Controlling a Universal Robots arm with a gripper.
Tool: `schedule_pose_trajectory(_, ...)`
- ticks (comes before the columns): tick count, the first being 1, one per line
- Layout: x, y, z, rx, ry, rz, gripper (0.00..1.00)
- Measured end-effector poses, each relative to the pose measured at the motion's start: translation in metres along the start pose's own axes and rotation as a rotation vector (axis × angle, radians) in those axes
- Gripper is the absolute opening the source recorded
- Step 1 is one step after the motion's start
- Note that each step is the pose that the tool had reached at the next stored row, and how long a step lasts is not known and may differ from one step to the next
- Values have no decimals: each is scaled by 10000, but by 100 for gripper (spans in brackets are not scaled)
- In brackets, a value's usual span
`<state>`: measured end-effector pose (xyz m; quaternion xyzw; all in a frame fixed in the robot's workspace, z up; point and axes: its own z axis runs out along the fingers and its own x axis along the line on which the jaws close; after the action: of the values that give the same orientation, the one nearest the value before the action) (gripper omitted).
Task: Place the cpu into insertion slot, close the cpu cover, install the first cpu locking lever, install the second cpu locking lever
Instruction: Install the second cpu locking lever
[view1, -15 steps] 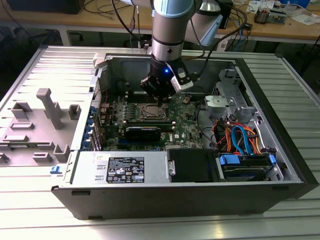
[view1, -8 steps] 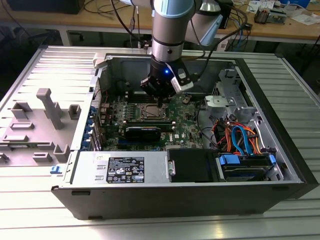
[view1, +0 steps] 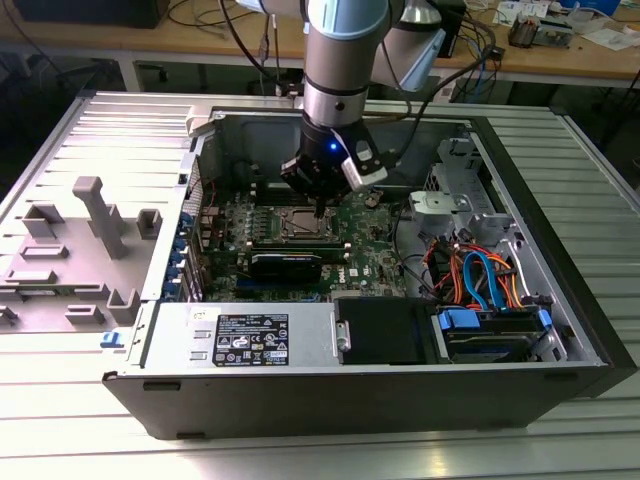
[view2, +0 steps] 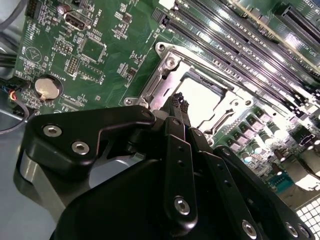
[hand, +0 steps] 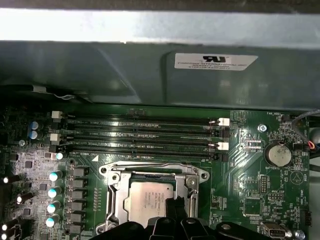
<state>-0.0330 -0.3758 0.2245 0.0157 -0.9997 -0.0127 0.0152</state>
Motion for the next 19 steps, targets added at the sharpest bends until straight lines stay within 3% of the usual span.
schedule_pose_trajectory(19,4,-38,-92,11,-1,38,11)
